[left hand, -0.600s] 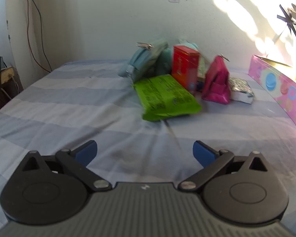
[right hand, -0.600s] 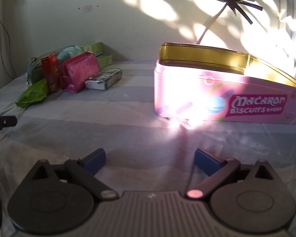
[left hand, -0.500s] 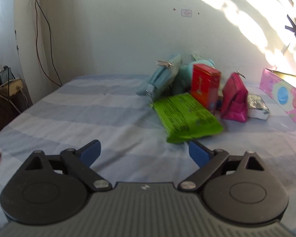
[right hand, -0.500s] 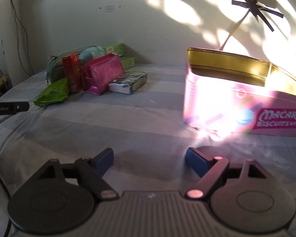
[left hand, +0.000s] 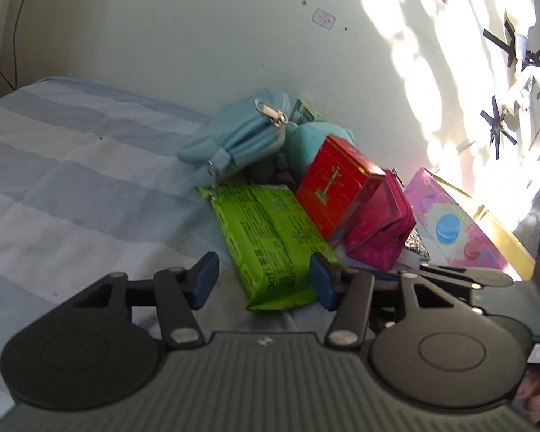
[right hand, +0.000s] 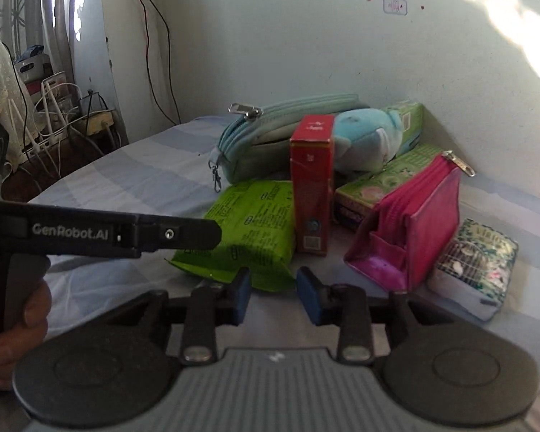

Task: Organize objects
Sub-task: 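Grasp the green snack packet with the left gripper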

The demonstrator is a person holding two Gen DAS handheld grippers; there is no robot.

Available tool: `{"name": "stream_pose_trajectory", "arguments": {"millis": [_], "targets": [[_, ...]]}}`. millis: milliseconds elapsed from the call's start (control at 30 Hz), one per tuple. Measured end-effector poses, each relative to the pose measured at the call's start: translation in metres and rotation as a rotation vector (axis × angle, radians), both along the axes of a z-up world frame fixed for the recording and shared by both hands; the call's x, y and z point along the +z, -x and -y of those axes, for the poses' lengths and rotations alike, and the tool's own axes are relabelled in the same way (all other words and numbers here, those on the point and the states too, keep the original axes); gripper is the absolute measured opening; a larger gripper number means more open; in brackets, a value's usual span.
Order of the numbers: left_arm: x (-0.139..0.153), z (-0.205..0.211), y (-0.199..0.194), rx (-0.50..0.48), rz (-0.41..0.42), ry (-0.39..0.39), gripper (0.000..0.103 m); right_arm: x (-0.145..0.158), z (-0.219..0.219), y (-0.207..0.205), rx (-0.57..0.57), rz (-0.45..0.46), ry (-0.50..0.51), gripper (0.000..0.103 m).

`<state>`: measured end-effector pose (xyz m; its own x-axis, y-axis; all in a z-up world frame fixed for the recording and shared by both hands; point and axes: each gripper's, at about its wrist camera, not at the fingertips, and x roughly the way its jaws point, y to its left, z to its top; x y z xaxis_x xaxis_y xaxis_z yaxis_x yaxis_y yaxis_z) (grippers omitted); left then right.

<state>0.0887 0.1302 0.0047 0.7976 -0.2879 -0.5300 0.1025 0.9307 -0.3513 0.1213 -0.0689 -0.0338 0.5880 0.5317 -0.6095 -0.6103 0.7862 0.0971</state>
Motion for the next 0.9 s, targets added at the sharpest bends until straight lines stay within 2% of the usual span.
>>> {"name": "stream_pose_trajectory", "arguments": {"millis": [33, 133, 167, 200, 267, 300, 400, 433, 500, 567, 633, 667, 700, 733, 767, 900], "targets": [[-0.003, 0.003, -0.002, -0.014, -0.02, -0.005, 0.04, -0.002, 0.0, -0.001, -0.004, 0.0, -0.007, 0.028], [-0.002, 0.011, 0.001, -0.011, 0.009, -0.04, 0.037, -0.004, 0.008, 0.004, -0.04, 0.007, -0.004, 0.008], [-0.001, 0.013, 0.002, -0.016, 0.016, -0.046, 0.028, -0.003, 0.014, 0.007, -0.051, -0.006, -0.017, 0.006], [-0.001, 0.014, 0.005, -0.038, 0.016, -0.035, 0.019, -0.003, 0.022, 0.009, -0.057, -0.031, -0.038, 0.004], [-0.003, 0.017, 0.012, -0.104, -0.027, 0.046, 0.009, -0.004, 0.033, 0.022, -0.025, -0.082, -0.089, 0.004], [-0.004, 0.021, 0.018, -0.128, -0.046, 0.055, 0.009, -0.003, 0.038, 0.035, -0.01, -0.079, -0.086, 0.004], [-0.006, 0.039, 0.05, -0.145, -0.052, -0.003, 0.009, 0.002, 0.05, 0.075, 0.028, -0.014, -0.049, 0.004], [-0.005, 0.041, 0.059, -0.157, -0.061, -0.004, 0.011, 0.003, 0.056, 0.083, 0.026, 0.001, -0.039, 0.004], [-0.001, 0.037, 0.066, -0.162, -0.072, 0.015, 0.021, 0.007, 0.066, 0.085, 0.012, 0.011, -0.044, 0.008], [0.01, 0.029, 0.059, -0.087, -0.048, -0.006, 0.048, 0.01, 0.074, 0.075, -0.024, 0.002, -0.063, 0.011], [0.022, 0.016, 0.043, 0.003, 0.01, -0.056, 0.062, 0.012, 0.076, 0.062, -0.047, -0.024, -0.098, 0.022], [0.028, 0.01, 0.033, 0.035, 0.046, -0.09, 0.068, 0.012, 0.076, 0.057, -0.047, -0.03, -0.11, 0.033], [0.03, 0.005, 0.021, 0.059, 0.064, -0.121, 0.081, 0.011, 0.074, 0.053, -0.05, -0.035, -0.109, 0.051], [0.031, 0.0, 0.007, 0.071, 0.069, -0.143, 0.089, 0.009, 0.069, 0.05, -0.059, -0.034, -0.099, 0.058], [0.031, -0.004, -0.006, 0.061, 0.065, -0.147, 0.089, 0.008, 0.065, 0.049, -0.063, -0.028, -0.089, 0.061], [0.022, -0.004, -0.048, -0.088, 0.036, -0.156, 0.089, 0.0, 0.042, 0.041, -0.037, -0.028, -0.032, 0.061]]}}
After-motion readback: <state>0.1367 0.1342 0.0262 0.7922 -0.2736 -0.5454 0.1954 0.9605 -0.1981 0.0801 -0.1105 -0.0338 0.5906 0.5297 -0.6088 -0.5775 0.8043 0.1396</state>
